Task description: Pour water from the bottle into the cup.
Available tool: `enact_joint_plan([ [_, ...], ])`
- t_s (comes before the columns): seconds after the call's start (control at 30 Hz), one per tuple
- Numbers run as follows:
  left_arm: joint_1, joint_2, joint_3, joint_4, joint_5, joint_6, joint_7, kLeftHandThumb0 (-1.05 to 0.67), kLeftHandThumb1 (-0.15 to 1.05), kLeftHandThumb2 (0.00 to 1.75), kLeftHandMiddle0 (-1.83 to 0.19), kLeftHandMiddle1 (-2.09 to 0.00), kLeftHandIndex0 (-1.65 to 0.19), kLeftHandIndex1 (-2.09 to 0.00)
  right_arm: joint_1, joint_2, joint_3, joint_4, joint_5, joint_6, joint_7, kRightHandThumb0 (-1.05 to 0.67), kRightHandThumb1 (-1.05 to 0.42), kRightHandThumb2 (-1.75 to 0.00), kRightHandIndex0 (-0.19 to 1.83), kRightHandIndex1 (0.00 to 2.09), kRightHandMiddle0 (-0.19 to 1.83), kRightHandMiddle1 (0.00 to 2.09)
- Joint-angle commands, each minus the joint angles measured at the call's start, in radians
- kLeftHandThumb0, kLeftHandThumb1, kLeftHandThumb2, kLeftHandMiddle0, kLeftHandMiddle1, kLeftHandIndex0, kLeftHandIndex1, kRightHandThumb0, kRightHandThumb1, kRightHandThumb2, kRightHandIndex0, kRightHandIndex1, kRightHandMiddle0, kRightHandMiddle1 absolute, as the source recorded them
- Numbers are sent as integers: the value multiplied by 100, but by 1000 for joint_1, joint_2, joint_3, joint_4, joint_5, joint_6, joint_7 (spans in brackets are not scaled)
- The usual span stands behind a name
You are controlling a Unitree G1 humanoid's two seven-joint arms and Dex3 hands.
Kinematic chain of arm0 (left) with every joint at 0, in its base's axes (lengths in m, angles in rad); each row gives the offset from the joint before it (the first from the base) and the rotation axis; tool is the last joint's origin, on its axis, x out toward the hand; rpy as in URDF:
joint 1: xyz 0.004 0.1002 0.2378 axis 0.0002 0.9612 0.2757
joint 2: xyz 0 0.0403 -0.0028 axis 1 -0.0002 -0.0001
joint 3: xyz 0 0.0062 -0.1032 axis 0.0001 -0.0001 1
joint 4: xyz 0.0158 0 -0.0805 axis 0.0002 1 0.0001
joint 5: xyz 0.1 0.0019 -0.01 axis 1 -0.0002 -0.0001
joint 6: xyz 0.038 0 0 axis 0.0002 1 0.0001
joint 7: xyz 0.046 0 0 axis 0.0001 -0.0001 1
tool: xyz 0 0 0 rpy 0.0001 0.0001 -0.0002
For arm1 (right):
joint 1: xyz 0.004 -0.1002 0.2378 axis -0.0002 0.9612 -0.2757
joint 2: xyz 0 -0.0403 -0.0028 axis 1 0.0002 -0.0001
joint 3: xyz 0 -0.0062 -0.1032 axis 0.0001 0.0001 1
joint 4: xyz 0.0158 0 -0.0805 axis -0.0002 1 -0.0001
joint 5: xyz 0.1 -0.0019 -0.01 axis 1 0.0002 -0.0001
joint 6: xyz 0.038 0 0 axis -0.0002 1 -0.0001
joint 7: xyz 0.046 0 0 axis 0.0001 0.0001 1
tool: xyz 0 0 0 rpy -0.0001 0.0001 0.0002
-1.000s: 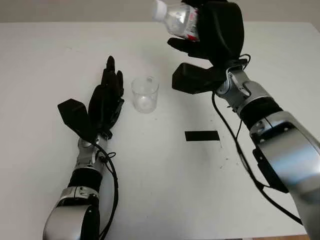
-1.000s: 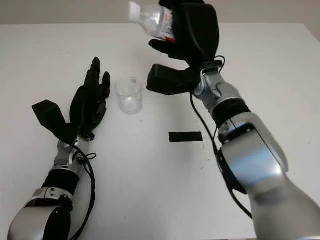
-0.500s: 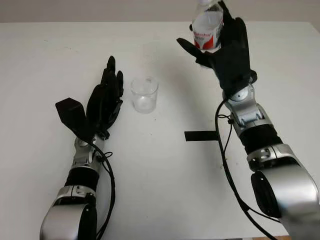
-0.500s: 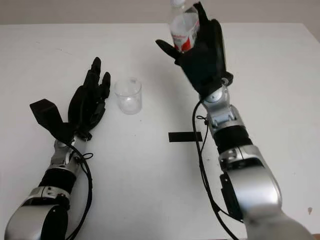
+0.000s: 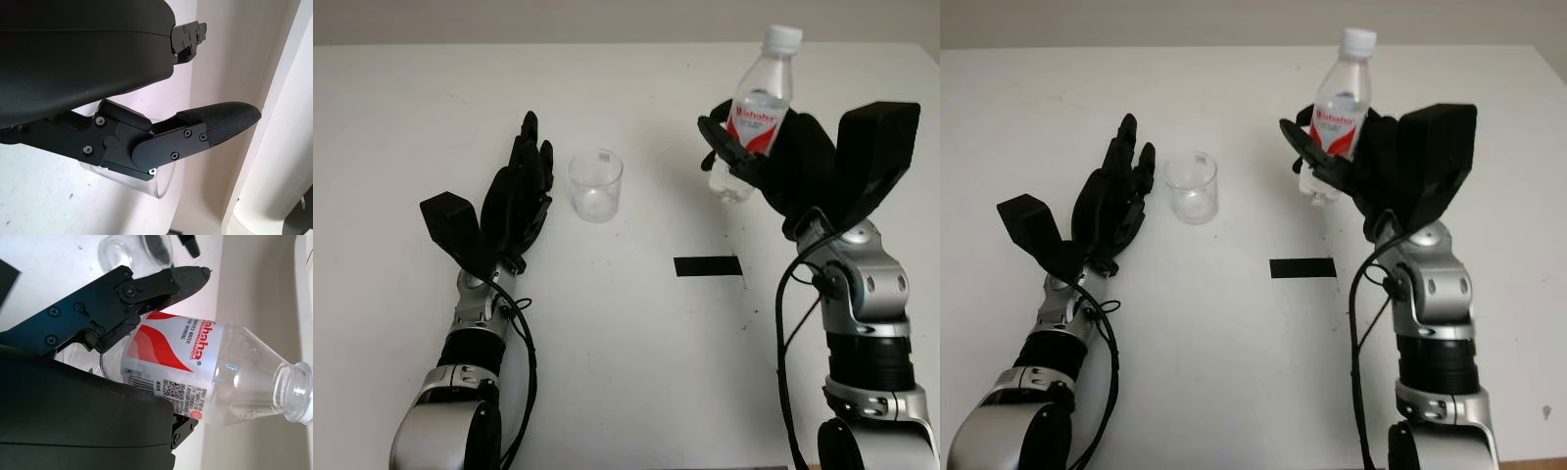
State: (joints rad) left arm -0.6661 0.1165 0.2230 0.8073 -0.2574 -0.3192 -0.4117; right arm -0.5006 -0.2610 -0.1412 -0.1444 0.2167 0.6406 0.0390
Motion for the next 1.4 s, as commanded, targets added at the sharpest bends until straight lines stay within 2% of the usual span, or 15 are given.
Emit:
enact_joint_plan([
  [0.0,51,-5,-2,20,1,6,-5,-85,105,74,19,0,19,0,13,14,-14,-54,7,21,-11,-41,-105,-39,134,209,97,209],
  [0.13,57,-6,-6,11,7,8,3,-86,105,75,19,0,19,0,62,28,-3,-100,-10,7,-18,-43,-105,-39,141,209,106,209],
  [0.27,65,-3,-10,0,6,16,-1,-86,105,75,19,0,19,0,108,37,35,-77,-61,-111,0,-44,-105,-40,148,209,114,209],
  [0.63,76,-1,-10,-19,2,28,-5,-86,105,74,19,0,19,0,154,72,110,32,-199,-314,-19,-42,-105,-42,143,209,112,209],
  [0.9,75,1,-6,-18,-1,29,-8,-86,105,74,19,0,19,0,183,112,104,22,-196,-317,-17,-44,-105,-44,150,209,121,209],
  [1.17,63,4,-1,-9,-3,33,-6,-86,105,73,19,0,19,0,229,160,78,-45,-170,-270,-55,-43,-105,-44,148,209,114,209],
  [1.37,61,6,-2,-14,-5,42,-7,-87,105,72,19,0,19,0,277,177,69,-64,-166,-325,-56,-42,-105,-44,157,209,118,209],
])
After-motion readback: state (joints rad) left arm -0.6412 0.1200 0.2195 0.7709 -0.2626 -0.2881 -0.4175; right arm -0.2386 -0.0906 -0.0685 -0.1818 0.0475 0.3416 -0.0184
